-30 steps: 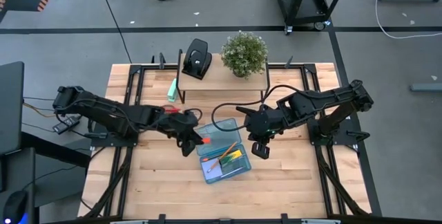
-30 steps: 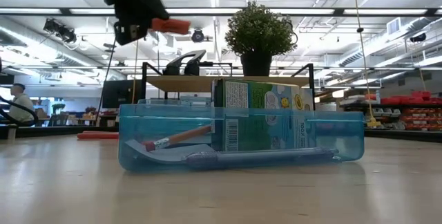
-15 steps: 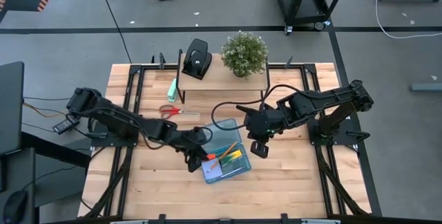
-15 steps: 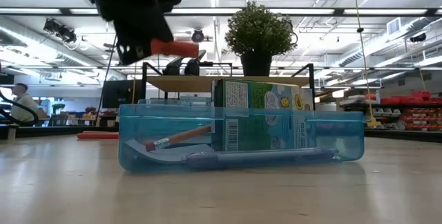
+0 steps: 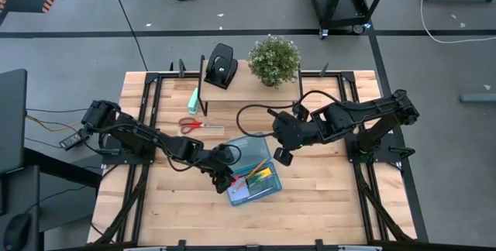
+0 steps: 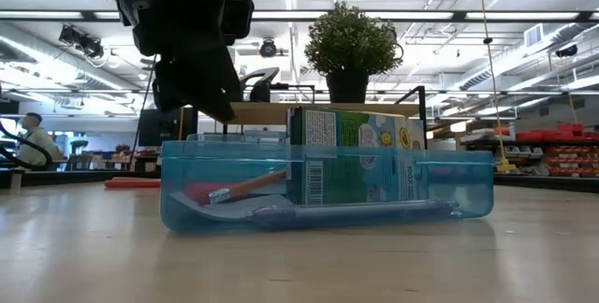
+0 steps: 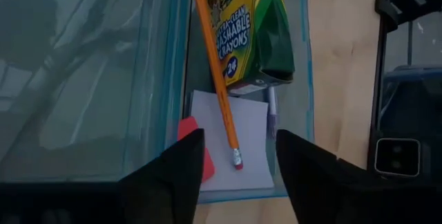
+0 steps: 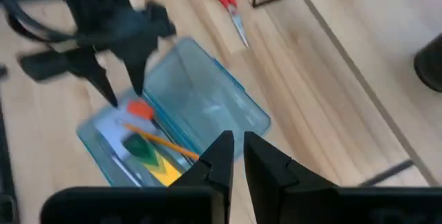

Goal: Pack school essentials
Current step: Adjust the orange pencil in the blue supply box

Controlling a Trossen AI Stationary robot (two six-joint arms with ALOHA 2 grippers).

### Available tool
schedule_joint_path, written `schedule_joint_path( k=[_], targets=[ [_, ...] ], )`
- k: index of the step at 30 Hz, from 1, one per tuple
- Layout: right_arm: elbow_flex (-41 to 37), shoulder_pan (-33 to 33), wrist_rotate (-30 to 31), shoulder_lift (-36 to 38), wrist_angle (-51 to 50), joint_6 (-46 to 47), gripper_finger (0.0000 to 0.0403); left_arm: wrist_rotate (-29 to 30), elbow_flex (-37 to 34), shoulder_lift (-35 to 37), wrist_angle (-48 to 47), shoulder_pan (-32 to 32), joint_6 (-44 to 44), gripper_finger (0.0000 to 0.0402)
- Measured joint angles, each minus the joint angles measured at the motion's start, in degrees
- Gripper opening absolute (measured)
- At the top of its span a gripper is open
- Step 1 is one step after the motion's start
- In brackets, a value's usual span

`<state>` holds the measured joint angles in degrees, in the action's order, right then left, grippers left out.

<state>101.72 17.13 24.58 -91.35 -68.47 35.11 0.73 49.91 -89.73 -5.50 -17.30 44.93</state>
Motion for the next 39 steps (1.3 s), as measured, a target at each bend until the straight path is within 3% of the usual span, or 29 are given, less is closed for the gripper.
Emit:
schedule_joint_path(
  k=[2, 8, 14, 20, 27, 33, 39],
  targets=[
    [-1.3, -1.6, -4.4, 0.1, -0.3, -2.9, 0.0044, 0.0, 0.0, 0.0, 0.0, 0.0, 1.3, 0.0203],
    [-10.1, -8.2, -32.3, 0.0, 5.0, -17.3, 0.0045, 0.0, 0.0, 0.1, 1.4, 0.4, 7.3, 0.0221],
    [-22.7, -13.0, -49.3, 0.0, 18.4, -25.8, 0.0021, 0.2, 0.5, 0.7, 1.7, 0.5, 18.8, 0.0201],
    [-31.2, -17.2, -49.2, 0.0, 29.6, -30.4, 0.0012, 3.0, 4.0, 0.7, 1.4, -0.3, 21.8, 0.017],
    [-40.1, -21.7, -49.8, 0.0, 40.0, -33.9, 0.0011, 14.2, 11.8, 0.7, 0.7, -1.1, 21.8, 0.0136],
    [-46.9, -22.2, -49.5, 0.0, 48.1, -37.2, 0.001, 22.7, 18.3, 0.7, -3.2, -1.3, 20.0, 0.0112],
    [-51.0, -20.8, -44.8, 0.0, 57.6, -35.5, 0.001, 28.8, 20.3, 0.7, -3.4, -1.1, 20.4, 0.0099]
  ],
)
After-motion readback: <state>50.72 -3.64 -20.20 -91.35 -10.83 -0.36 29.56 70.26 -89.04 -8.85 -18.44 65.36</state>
